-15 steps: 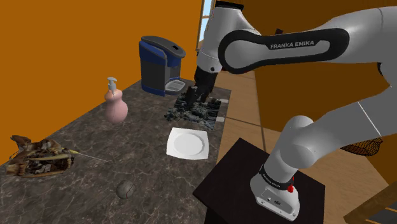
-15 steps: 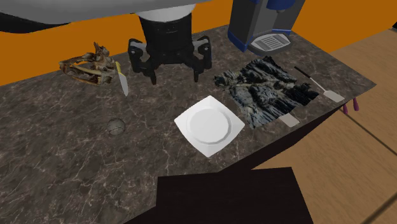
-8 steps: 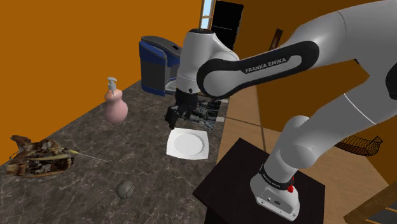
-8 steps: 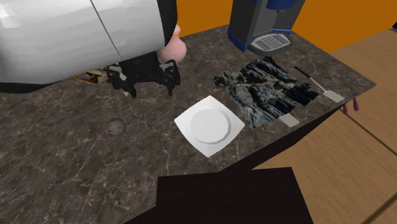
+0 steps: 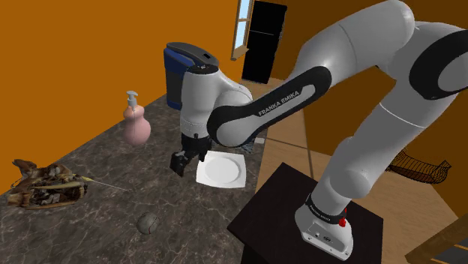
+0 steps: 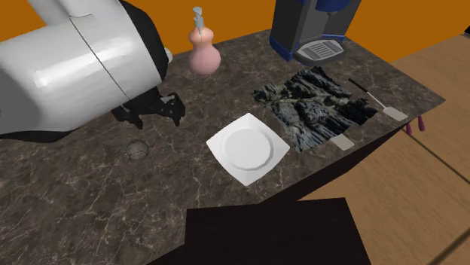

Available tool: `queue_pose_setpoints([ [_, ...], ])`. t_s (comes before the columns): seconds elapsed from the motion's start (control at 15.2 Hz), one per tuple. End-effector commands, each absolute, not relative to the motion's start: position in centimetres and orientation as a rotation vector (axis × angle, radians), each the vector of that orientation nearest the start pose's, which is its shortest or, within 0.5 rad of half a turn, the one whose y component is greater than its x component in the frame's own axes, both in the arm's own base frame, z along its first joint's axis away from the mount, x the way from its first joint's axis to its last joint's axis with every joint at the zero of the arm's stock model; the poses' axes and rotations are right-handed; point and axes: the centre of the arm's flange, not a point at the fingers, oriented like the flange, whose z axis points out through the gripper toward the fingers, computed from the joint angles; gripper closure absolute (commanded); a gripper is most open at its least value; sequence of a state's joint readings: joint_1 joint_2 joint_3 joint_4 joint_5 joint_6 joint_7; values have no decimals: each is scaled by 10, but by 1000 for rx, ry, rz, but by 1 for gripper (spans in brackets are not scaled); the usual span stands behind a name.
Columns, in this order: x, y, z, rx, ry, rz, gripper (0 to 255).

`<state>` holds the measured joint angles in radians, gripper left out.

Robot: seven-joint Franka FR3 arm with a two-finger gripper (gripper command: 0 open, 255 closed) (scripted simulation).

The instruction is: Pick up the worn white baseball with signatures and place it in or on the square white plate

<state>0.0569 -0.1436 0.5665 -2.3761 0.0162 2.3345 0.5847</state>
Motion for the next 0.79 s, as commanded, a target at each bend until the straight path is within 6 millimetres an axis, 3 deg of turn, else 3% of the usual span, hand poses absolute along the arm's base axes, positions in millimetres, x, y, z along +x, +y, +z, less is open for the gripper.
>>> queue_pose_setpoints([
  [0.0,402,309,358,-3147,-40,-155,0],
  [0.73,431,413,256,-3172,-35,-112,0],
])
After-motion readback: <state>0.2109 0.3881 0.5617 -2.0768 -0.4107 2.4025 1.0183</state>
